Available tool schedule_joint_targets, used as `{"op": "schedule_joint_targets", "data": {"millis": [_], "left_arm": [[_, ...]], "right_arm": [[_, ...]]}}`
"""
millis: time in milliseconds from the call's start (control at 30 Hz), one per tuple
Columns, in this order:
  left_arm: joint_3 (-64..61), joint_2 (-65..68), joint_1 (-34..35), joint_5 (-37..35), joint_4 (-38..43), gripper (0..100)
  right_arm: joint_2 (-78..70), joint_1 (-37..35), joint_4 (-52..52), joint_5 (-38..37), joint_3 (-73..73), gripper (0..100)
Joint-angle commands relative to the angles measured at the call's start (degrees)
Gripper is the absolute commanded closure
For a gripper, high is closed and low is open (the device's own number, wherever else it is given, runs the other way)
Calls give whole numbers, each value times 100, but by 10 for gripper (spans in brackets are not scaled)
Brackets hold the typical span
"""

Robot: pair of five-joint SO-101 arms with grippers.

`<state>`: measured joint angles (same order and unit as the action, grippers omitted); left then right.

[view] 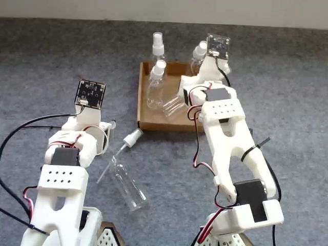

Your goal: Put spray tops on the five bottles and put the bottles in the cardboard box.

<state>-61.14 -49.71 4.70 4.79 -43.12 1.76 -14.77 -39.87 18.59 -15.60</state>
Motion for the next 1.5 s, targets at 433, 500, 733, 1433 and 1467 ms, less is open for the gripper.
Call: {"op": "schedule_joint_targets", "data": {"millis": [433,500,733,1433,1467], "left_arm": [[22,-57,-92,-35,79,804],[22,-57,-92,-35,79,804],[22,-57,-92,-35,79,804],[22,-57,-92,-35,79,804],[22,-57,-92,-35,79,804]], "right_arm": [[-734,-259,875,1301,198,659],[-813,-268,980,1310,198,659],[-1147,-268,1226,1310,198,659],[-1279,-233,1218,1310,189,864],[-1279,-224,1218,1310,189,864]]}}
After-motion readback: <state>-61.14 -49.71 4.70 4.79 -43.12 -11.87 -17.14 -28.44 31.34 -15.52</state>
